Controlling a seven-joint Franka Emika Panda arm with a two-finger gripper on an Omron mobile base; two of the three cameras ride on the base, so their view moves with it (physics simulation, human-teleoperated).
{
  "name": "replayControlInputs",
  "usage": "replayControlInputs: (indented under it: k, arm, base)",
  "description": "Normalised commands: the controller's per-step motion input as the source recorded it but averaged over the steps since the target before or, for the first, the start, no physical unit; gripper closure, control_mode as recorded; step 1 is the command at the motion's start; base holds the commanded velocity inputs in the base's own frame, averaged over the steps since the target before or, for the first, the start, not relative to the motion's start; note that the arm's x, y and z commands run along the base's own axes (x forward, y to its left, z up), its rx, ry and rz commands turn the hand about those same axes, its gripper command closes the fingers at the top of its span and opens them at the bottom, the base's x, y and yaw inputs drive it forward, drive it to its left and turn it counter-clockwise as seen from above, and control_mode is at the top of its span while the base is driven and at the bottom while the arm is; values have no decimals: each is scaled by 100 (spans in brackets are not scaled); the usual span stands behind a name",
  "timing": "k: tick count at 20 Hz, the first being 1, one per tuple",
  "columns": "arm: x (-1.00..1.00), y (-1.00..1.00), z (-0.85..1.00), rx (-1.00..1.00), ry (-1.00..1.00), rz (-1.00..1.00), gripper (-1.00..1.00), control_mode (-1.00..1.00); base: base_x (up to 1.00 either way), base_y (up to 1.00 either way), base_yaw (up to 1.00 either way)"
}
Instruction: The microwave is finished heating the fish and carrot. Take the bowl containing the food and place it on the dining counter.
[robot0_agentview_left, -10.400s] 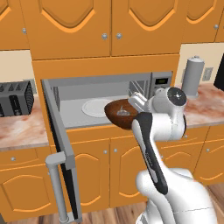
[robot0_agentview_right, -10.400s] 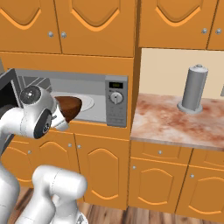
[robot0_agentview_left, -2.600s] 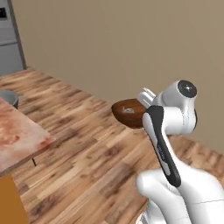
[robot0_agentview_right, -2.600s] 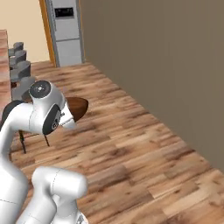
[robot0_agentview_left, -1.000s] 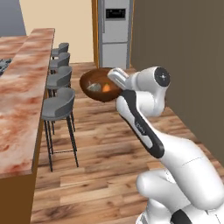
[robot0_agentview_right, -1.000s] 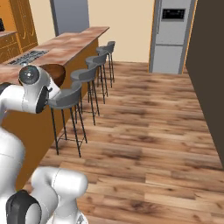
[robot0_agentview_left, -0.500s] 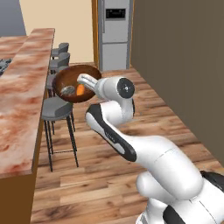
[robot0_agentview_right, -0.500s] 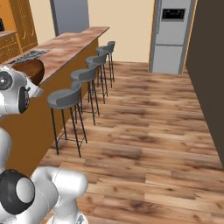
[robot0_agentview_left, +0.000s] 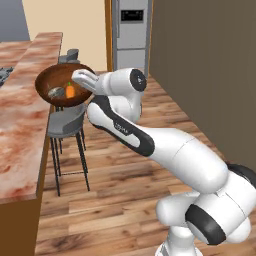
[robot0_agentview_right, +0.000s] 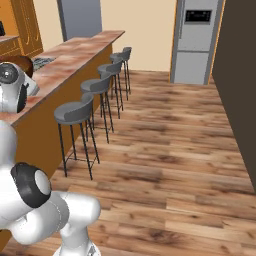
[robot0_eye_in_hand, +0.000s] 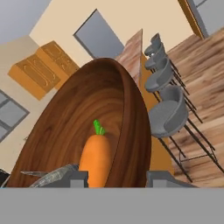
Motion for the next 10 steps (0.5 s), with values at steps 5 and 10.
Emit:
replayControlInputs:
  k: [5,10]
  arm:
    - [0,17,-23,-5,13,3,100,-100]
    - [17,52,-5,-7,15,0,100,-100]
  base:
    - [0,0,0]
    - [0,0,0]
